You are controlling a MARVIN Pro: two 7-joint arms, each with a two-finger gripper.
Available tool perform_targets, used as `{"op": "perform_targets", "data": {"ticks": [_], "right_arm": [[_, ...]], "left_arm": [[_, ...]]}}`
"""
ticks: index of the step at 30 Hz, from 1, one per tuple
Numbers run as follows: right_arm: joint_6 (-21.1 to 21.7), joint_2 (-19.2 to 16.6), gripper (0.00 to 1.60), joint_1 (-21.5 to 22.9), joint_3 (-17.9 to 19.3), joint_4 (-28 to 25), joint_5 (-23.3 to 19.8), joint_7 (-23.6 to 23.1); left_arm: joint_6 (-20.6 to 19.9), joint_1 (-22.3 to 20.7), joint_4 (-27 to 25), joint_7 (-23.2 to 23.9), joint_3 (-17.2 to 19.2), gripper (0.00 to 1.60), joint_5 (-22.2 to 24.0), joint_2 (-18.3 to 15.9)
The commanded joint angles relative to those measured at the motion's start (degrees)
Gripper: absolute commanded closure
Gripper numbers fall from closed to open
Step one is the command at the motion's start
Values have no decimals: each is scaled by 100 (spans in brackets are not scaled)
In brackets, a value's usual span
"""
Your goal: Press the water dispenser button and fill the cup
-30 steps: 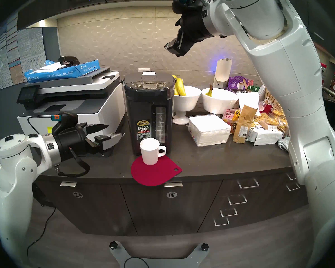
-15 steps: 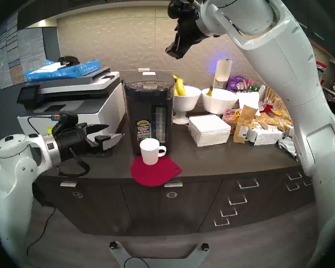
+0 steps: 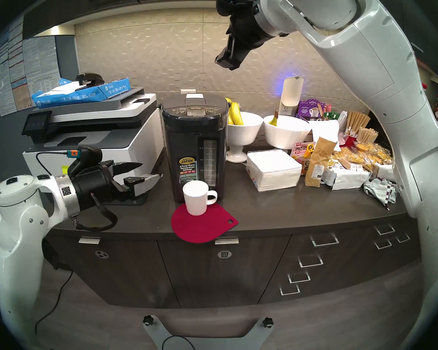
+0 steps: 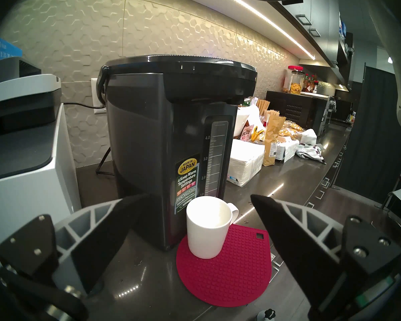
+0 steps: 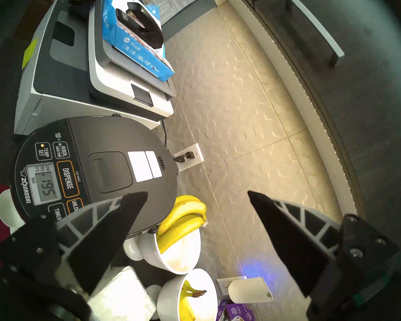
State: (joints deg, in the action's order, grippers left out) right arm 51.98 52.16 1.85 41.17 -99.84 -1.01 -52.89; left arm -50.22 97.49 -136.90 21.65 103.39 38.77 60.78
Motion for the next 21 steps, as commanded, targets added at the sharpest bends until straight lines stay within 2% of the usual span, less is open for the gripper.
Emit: {"op": "perform_targets", "data": {"ticks": [1, 7, 14, 21], "right_arm": [[-130, -270, 0, 618, -222, -111, -418, -582], [-472, -456, 0, 1010, -652, 52, -772, -782], [-970, -401, 0, 1333, -984, 531, -784, -1097], [-1503, -329, 0, 1728, -1339, 945, -759, -1646]], "left_arm": [[6, -11, -57, 6, 0, 0, 3, -2], [6, -11, -58, 6, 0, 0, 3, -2], [6, -11, -58, 6, 0, 0, 3, -3], [6, -10, -60, 5, 0, 0, 4, -3]]}}
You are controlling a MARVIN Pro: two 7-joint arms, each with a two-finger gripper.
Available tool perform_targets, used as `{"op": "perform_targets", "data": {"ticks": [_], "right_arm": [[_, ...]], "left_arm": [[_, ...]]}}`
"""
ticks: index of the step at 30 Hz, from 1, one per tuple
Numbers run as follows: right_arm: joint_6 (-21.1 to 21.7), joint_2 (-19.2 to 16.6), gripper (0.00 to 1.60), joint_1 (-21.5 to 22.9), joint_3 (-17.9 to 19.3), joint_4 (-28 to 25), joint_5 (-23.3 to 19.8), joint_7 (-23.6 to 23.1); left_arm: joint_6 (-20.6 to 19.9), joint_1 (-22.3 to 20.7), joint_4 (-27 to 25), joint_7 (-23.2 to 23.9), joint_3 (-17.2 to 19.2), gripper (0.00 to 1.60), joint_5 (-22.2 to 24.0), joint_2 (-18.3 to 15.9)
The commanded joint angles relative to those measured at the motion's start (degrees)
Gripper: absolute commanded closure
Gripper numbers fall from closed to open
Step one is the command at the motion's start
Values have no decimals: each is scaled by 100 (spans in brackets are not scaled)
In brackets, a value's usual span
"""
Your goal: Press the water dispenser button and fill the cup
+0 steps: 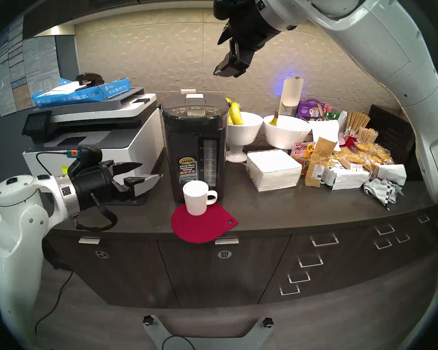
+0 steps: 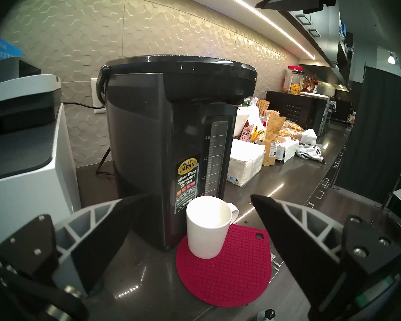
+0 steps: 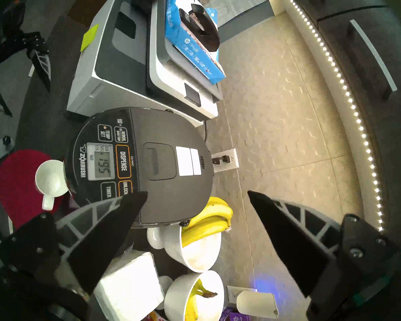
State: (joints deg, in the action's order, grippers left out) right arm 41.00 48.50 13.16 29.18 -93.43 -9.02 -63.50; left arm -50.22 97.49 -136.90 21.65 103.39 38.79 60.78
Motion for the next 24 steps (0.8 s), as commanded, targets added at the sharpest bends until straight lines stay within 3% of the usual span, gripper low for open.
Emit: {"op": "perform_targets", "data": {"ticks": [1, 8, 14, 24], "right_arm": [[-472, 43, 0, 630, -180, 342, 48, -650], [-759, 82, 0, 984, -621, 484, 17, -1153], [-636, 98, 0, 1351, -1173, 470, -197, -1406], [-233, 287, 0, 1678, -1603, 577, -661, -1219]], "left_arm": [[5, -10, -61, 5, 1, 0, 2, -2], [5, -8, -65, 4, 2, 0, 1, -2], [4, -5, -69, 2, 3, 0, 1, -1], [3, -5, -71, 1, 3, 0, 1, -1]]}}
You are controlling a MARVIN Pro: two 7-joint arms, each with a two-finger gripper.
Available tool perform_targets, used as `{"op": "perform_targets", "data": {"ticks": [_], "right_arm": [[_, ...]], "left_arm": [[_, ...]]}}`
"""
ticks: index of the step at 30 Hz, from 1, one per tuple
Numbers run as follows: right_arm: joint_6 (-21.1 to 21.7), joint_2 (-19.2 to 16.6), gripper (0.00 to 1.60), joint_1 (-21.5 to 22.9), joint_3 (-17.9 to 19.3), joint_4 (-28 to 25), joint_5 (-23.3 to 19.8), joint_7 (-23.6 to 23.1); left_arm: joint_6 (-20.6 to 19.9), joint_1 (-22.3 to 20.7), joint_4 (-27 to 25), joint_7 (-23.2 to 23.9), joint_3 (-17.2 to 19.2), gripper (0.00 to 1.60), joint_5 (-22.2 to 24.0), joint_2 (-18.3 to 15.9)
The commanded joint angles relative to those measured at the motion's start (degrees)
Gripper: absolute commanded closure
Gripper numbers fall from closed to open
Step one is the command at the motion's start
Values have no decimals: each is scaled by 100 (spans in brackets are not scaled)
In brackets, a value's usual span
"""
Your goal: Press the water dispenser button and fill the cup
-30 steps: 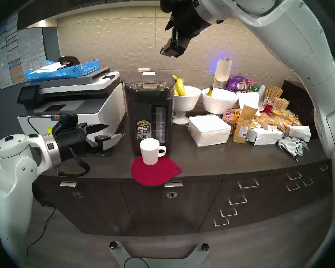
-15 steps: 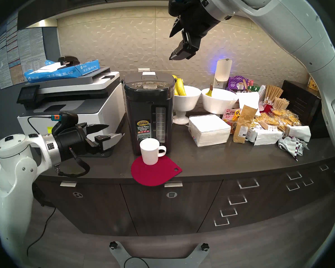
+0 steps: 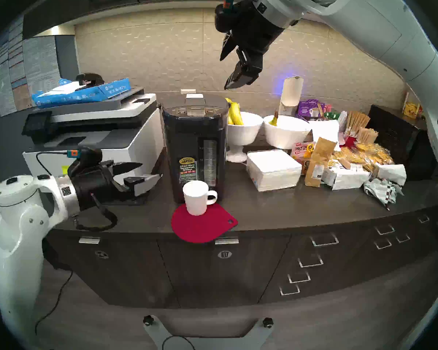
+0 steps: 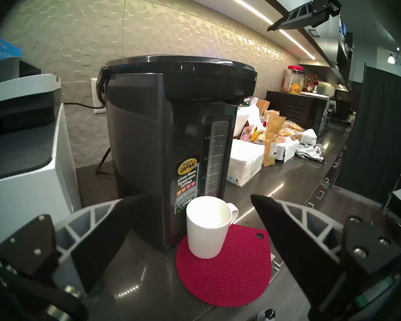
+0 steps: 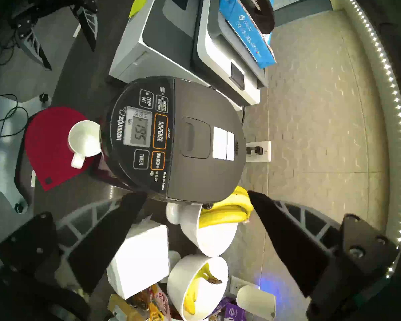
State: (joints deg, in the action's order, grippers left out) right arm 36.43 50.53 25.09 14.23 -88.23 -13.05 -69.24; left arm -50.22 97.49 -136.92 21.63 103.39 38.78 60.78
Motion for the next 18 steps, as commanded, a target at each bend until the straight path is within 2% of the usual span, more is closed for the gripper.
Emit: {"op": "perform_targets", "data": {"ticks": [1, 2, 3, 4, 6, 7, 11, 18], "right_arm": [[241, 126, 29, 552, -162, 102, -399, -564], [352, 137, 59, 610, -208, 85, -378, -505], [333, 149, 148, 644, -247, 103, -452, -476], [351, 157, 160, 670, -276, 106, -549, -440], [404, 152, 160, 715, -322, 78, -595, -398], [526, 128, 160, 743, -356, -21, -799, -335], [697, 67, 160, 832, -386, -275, -1092, -177], [1030, 160, 160, 1036, -778, -93, -1554, 171]], "left_arm": [[4, -5, -68, 2, 3, 0, 1, -1], [4, -5, -68, 2, 3, 0, 1, -1], [4, -5, -68, 2, 3, 0, 1, -1], [4, -5, -68, 2, 3, 0, 1, -1], [4, -5, -68, 2, 3, 0, 1, -1], [4, -5, -68, 3, 3, 0, 1, -1], [4, -6, -67, 3, 2, 0, 1, -1], [3, -4, -71, 1, 4, 0, 0, 0]]}}
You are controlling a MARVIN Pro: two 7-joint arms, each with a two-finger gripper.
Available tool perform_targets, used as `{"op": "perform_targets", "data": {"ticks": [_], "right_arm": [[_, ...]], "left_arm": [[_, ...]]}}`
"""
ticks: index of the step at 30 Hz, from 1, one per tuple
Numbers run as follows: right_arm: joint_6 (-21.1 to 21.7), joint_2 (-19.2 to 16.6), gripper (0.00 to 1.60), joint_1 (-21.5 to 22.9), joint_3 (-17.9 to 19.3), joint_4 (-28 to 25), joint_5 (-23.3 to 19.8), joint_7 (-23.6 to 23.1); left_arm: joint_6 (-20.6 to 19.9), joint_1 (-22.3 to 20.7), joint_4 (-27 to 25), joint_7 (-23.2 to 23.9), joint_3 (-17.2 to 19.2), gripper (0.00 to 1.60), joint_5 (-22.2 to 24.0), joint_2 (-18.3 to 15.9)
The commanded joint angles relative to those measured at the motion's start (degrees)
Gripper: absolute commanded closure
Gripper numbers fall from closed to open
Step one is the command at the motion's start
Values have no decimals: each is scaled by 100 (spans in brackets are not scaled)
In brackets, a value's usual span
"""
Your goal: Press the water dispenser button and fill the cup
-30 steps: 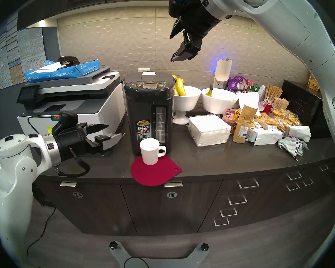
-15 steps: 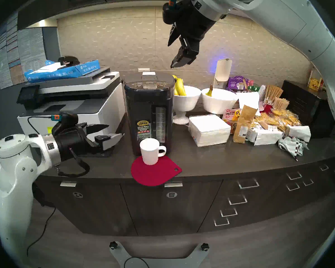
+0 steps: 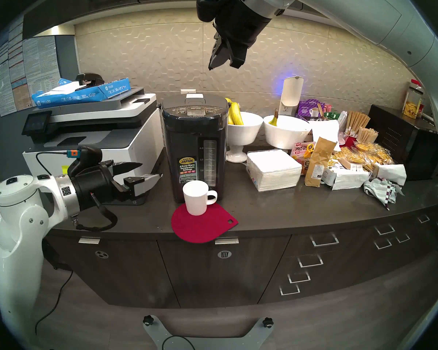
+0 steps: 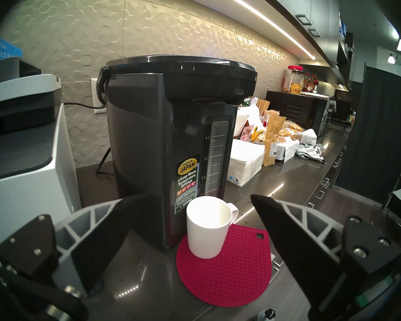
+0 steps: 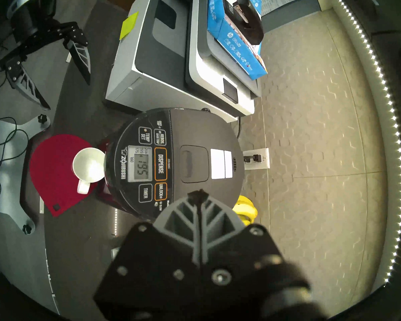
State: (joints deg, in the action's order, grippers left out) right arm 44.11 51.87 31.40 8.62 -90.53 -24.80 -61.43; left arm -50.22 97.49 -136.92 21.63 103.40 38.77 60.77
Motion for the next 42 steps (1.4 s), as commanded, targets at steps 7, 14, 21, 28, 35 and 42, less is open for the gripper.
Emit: {"op": "perform_targets", "data": {"ticks": [7, 14, 21, 28, 35, 42], "right_arm": [[484, 96, 160, 389, -467, 215, -750, -321], [587, 59, 160, 455, -685, 145, -1126, -80], [516, -99, 160, 603, -969, -34, -1309, 37], [415, -131, 160, 572, -1128, 70, -1369, 188], [372, 15, 160, 491, -1150, 297, -1502, 359], [470, 145, 160, 386, -1093, 404, -1648, 549]], "left_arm": [[2, -3, -71, 1, 3, 0, 1, 1], [2, -3, -71, 1, 3, 0, 1, 1], [2, -3, -71, 1, 3, 0, 1, 1], [2, -3, -72, 0, 3, 0, 1, 1], [2, -3, -73, -1, 3, 0, 1, 1], [1, -2, -73, -1, 3, 0, 1, 2]]}}
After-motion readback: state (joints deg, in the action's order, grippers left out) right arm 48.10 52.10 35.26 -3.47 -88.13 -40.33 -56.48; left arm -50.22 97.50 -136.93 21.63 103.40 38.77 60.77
